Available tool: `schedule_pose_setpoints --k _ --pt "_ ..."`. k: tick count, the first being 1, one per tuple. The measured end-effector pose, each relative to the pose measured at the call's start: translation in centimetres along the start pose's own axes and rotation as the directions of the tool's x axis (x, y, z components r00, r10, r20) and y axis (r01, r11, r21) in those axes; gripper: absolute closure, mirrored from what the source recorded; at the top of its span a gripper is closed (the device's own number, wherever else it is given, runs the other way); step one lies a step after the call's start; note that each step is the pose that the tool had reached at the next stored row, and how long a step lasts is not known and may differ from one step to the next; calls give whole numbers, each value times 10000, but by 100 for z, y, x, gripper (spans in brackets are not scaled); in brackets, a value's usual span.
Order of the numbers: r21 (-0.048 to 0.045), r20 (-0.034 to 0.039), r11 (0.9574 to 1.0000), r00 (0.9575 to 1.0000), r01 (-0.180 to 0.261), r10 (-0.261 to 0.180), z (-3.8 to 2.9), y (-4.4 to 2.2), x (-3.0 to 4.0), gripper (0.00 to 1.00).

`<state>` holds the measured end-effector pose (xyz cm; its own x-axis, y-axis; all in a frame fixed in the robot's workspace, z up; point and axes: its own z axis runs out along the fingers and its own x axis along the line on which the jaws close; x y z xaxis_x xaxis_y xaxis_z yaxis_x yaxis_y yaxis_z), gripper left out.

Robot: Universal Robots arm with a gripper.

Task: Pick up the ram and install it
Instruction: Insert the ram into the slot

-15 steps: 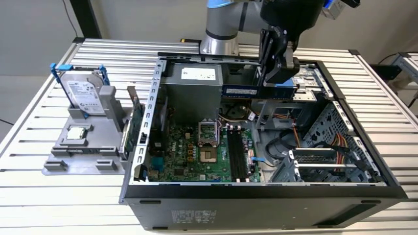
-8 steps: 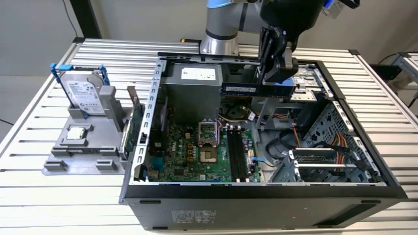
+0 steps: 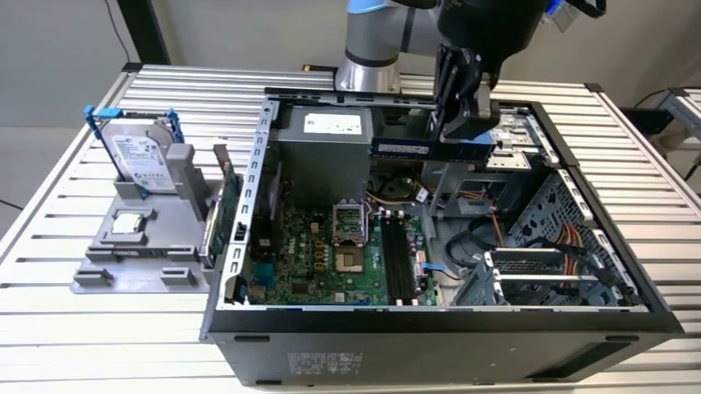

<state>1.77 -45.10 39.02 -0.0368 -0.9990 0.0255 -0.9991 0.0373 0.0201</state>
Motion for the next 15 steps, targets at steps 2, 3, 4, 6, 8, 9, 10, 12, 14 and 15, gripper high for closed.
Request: schedule_pose_setpoints --k 2,3,4,6,8,9,10,12,14,15 --pt "-16 3 10000 10000 1 -1 0 -6 11 100" --pt "-19 3 10000 10000 0 0 0 -7 12 100" --pt "-20 2 10000 10000 -1 1 0 -7 12 100" --pt "-22 1 10000 10000 0 0 0 -7 12 100" --pt "-24 2 10000 10000 0 0 0 -7 12 100" --pt "-25 2 10000 10000 0 0 0 -7 12 100" --pt "-25 1 10000 10000 -1 1 0 -7 12 100" --pt "-27 3 10000 10000 -80 80 0 -7 12 100" --pt "-32 6 9996 9997 -263 263 0 -7 12 100" --pt "-36 9 9993 9993 -375 375 1 -7 12 100"
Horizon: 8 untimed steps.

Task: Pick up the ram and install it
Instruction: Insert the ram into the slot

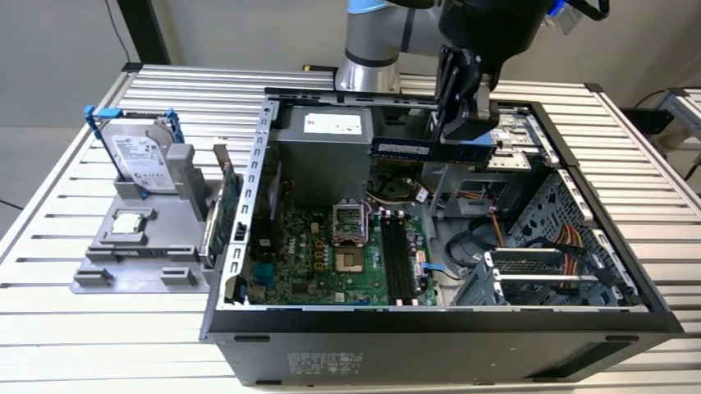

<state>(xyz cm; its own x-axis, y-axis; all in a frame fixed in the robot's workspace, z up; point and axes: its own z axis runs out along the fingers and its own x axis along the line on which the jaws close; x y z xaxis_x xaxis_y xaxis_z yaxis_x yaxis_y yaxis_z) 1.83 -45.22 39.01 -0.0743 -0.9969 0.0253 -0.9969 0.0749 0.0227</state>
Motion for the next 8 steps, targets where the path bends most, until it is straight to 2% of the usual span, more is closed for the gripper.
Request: schedule_pose_setpoints --k 2,8 --pt "-5 4 9998 9998 -203 203 0 0 0 100" --pt "-7 6 9997 9997 -254 254 0 0 0 100"
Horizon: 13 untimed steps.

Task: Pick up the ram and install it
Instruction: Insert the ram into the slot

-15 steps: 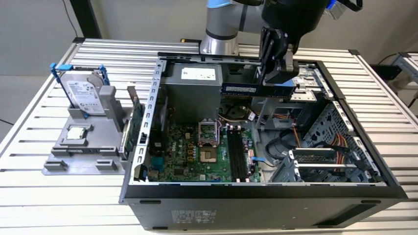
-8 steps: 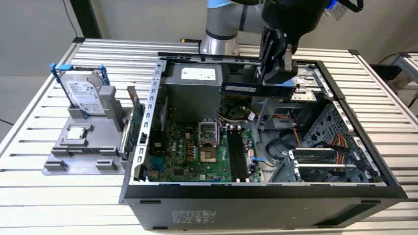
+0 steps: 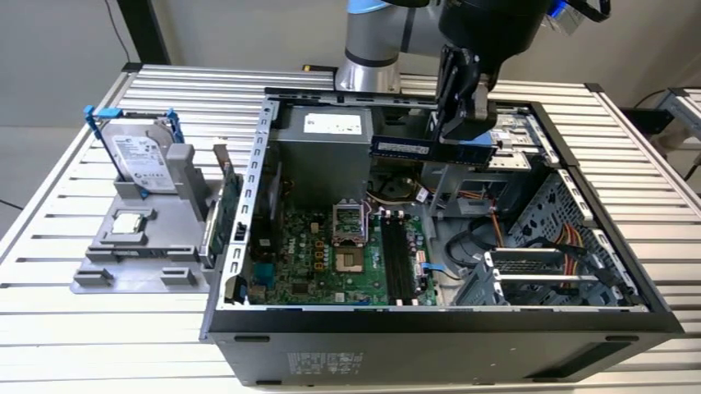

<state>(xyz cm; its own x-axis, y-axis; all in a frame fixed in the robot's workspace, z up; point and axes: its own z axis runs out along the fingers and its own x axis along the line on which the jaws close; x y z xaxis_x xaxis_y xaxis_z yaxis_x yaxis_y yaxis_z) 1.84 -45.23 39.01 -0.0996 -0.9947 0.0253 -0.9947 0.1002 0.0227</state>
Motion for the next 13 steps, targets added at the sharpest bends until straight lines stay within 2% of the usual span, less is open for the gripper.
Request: schedule_pose_setpoints --k 4,8,13 --pt "0 0 10000 10000 0 0 0 -6 3 100" --pt "-7 -1 10000 10000 -2 2 -1 -42 8 100" --pt "-8 -2 10000 10000 -4 4 -1 -45 12 100"
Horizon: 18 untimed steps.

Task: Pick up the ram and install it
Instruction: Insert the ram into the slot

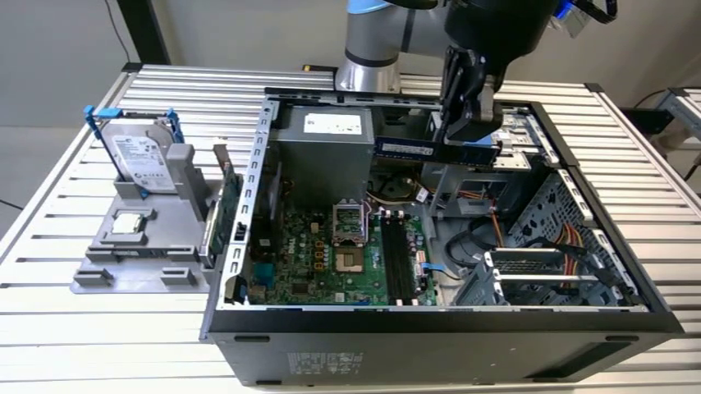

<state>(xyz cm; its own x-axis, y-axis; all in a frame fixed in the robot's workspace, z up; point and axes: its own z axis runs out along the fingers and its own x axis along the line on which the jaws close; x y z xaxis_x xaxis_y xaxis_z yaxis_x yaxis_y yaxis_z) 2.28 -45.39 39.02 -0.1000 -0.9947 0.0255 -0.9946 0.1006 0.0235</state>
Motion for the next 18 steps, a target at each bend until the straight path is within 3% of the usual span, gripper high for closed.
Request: schedule_pose_setpoints --k 6,18 --pt "-7 0 10000 10000 1 -1 2 -8 43 100" --pt "-12 -9 9997 9997 -255 255 5 -9 45 100"
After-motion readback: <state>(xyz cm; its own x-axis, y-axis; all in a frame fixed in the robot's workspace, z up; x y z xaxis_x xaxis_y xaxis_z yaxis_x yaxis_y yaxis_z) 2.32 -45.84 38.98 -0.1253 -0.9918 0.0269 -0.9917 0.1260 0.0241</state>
